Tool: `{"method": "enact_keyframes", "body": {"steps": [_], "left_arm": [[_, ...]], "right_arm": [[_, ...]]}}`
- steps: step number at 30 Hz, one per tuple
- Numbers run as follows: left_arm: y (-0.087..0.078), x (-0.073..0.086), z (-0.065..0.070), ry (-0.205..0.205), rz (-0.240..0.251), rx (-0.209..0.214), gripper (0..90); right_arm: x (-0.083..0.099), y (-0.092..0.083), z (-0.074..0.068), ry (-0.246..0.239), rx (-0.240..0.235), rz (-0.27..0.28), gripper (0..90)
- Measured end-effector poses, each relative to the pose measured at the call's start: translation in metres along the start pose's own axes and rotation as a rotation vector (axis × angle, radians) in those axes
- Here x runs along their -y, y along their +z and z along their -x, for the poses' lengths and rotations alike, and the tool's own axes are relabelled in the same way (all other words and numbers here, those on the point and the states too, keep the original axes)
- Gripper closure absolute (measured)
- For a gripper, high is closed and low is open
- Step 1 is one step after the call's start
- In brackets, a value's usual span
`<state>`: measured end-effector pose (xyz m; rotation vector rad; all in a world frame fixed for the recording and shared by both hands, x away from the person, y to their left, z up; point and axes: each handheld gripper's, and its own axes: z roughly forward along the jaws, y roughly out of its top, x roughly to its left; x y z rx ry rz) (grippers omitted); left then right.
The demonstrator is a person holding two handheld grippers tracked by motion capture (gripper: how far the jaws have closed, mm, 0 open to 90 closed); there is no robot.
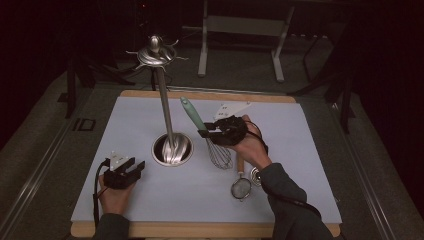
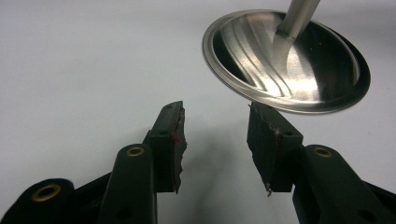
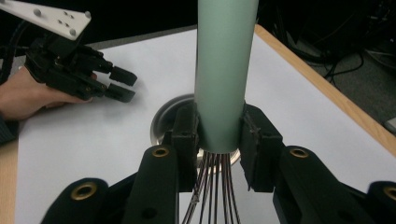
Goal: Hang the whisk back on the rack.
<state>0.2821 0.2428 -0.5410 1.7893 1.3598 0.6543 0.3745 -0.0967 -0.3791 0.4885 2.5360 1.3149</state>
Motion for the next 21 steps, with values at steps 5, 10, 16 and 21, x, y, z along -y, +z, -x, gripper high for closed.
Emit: {"method": "enact_keyframes", "body": {"steps": [5,10,16,21], "left_arm": [[0.000,0.000,0.000,-0.002,0.000,-0.002,56.6],[0.000,0.000,0.000,-0.002,0.001,-0.004,56.6],[0.000,0.000,0.000,0.002,0.000,-0.004,56.6],[0.000,0.000,0.000,0.002,0.000,-0.003,56.6]], "right_arm": [[-0.004,-0.004,0.001,-0.012,-0.018,0.019,69.3],[-0.008,-0.009,0.001,-0.031,-0.032,0.045,69.3],[-0.015,-0.015,0.001,-0.051,-0.029,0.062,69.3],[-0.022,-0.020,0.001,-0.067,-0.019,0.077,69.3]]}}
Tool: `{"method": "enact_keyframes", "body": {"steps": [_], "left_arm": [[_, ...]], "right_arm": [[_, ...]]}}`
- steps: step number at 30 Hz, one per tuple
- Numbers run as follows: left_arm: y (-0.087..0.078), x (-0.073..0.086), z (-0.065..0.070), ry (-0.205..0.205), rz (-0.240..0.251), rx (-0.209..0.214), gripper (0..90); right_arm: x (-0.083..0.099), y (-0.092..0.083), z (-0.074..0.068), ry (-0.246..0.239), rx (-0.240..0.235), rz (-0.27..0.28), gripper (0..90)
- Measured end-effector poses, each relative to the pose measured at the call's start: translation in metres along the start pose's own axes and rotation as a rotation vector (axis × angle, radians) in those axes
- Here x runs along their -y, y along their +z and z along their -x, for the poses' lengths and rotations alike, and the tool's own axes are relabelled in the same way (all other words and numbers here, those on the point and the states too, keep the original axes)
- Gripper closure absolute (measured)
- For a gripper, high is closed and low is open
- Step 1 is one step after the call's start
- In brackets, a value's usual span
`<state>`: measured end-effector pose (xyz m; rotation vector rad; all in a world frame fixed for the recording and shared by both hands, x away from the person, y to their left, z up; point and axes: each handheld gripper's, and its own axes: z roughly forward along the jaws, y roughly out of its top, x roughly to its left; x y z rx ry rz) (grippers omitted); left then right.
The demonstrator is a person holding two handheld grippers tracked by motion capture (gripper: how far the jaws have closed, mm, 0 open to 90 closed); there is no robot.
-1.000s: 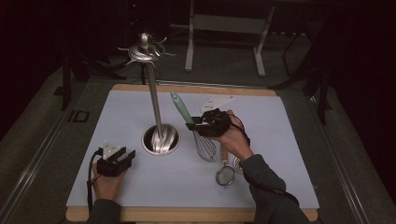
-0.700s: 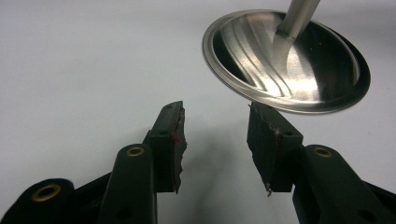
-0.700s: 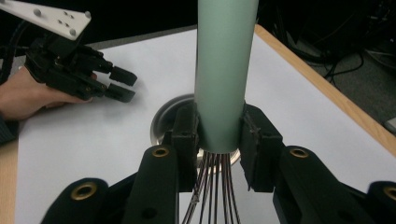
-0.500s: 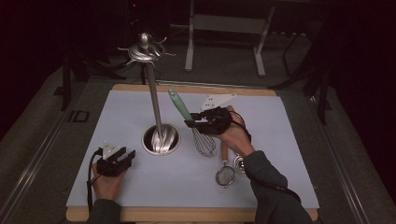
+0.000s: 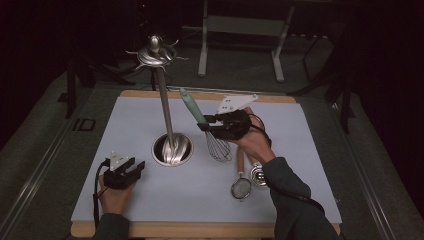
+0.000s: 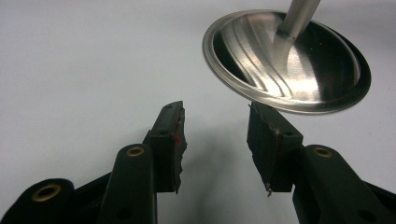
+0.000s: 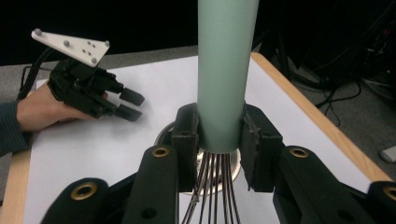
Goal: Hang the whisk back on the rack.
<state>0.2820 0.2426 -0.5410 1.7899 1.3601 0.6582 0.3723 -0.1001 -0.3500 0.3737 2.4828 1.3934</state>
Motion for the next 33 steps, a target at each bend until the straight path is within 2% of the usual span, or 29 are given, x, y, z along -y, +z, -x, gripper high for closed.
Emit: {"method": "enact_keyframes", "body": {"steps": [7,15,23,33], "left_arm": [[0.000,0.000,0.000,-0.001,0.000,0.000,56.6],[0.000,0.000,0.000,0.001,-0.001,-0.001,56.6],[0.000,0.000,0.000,0.001,0.000,-0.001,56.6],[0.000,0.000,0.000,0.002,-0.001,-0.002,56.6]], "right_arm": [[-0.011,-0.005,0.000,-0.014,0.015,0.023,69.3],[-0.019,-0.009,-0.004,-0.053,0.023,0.036,69.3],[-0.030,-0.017,-0.005,-0.068,0.028,0.086,69.3],[-0.051,-0.019,-0.014,-0.118,0.023,0.116,69.3]]}}
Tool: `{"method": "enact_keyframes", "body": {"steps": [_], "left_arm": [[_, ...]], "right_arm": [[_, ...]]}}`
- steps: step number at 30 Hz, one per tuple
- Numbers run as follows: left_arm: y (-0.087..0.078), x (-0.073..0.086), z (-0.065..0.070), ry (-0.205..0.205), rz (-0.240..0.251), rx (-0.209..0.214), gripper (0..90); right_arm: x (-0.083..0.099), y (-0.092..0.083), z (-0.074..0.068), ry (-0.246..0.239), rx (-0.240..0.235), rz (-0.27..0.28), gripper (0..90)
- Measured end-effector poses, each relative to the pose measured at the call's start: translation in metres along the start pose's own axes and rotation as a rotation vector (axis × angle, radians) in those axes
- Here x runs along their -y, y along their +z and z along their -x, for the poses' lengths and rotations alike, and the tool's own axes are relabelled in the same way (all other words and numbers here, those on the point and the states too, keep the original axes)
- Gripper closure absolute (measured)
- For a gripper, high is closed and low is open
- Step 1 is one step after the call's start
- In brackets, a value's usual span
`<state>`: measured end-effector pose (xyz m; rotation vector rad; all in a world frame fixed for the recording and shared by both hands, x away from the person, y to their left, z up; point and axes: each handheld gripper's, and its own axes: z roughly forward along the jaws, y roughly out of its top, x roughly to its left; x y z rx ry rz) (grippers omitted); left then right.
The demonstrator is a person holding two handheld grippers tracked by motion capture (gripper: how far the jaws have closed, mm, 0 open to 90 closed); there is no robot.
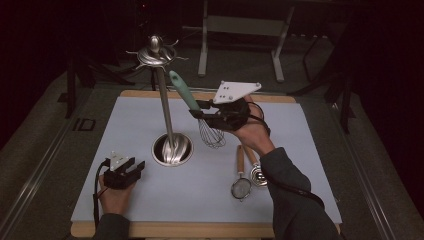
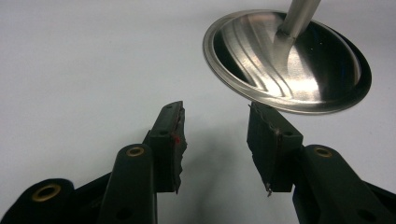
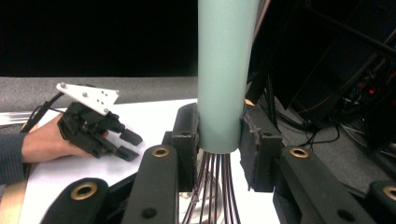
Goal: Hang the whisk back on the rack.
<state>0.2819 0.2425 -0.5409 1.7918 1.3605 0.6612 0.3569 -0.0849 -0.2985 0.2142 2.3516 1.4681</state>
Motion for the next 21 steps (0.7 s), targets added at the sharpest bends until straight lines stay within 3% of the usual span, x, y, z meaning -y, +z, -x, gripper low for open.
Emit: {"method": "enact_keyframes", "body": {"steps": [5,11,21], "left_arm": [[0.000,0.000,0.000,0.000,-0.001,0.001,56.6],[0.000,0.000,0.000,0.001,-0.001,0.001,56.6],[0.000,0.000,0.000,0.000,0.000,0.001,56.6]], "right_arm": [[-0.009,0.003,-0.001,-0.006,-0.004,0.008,69.3],[-0.014,0.013,0.001,0.002,0.005,-0.027,69.3],[-0.015,0.029,-0.003,0.020,0.071,-0.066,68.7]]}}
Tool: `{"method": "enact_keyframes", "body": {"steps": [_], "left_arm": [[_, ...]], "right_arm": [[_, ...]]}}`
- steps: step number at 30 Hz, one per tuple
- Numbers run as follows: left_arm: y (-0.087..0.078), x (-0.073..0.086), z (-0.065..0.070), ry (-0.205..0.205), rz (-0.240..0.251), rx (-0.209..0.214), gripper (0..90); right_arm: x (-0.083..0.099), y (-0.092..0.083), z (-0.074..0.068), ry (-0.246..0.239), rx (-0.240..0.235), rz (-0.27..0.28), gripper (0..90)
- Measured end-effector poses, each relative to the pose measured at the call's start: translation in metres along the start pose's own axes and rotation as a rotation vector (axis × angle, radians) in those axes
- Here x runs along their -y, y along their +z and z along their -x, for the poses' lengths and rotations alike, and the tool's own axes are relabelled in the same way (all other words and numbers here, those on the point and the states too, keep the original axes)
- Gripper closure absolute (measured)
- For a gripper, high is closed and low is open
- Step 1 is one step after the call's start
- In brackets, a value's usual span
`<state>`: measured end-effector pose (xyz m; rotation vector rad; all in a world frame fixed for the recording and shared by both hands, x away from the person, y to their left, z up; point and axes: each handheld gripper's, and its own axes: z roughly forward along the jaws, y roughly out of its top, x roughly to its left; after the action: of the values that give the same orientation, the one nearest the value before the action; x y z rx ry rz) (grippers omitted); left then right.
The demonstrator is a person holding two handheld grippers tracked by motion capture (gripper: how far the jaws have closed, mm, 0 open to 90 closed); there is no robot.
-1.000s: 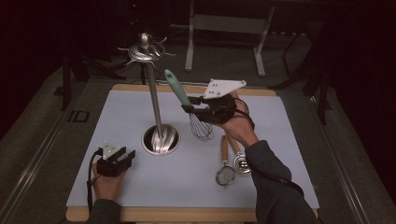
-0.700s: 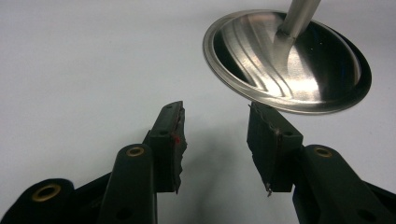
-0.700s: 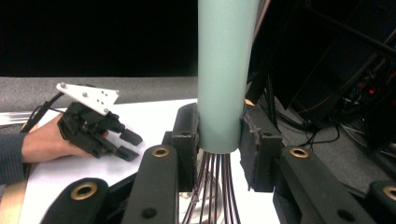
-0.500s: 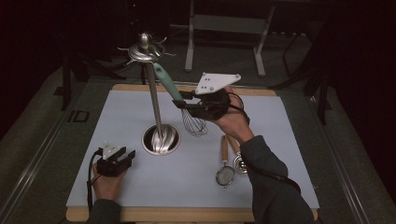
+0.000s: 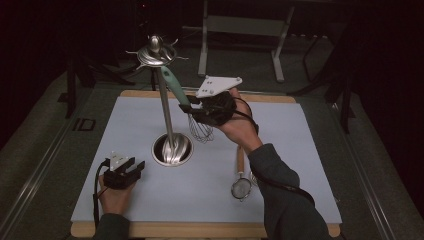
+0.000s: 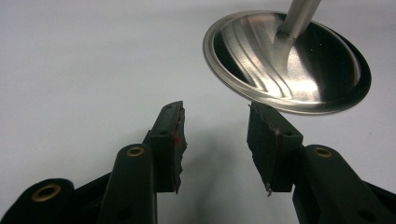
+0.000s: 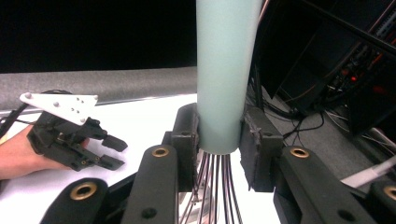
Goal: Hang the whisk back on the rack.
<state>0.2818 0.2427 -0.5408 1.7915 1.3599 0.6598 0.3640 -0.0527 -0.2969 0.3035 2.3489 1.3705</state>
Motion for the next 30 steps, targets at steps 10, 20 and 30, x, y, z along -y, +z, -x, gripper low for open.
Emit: {"method": "enact_keyframes", "body": {"steps": [10,20,30], "left_arm": [[0.000,0.000,0.000,-0.001,0.000,-0.001,56.6],[0.000,0.000,0.000,-0.002,-0.001,-0.001,56.6],[0.000,0.000,0.000,0.000,-0.002,-0.004,56.6]], "right_arm": [[0.000,0.008,-0.002,0.047,-0.026,0.016,63.3],[0.001,0.002,0.002,0.068,-0.032,0.035,62.5],[0.005,-0.002,0.007,0.078,-0.023,0.023,62.5]]}}
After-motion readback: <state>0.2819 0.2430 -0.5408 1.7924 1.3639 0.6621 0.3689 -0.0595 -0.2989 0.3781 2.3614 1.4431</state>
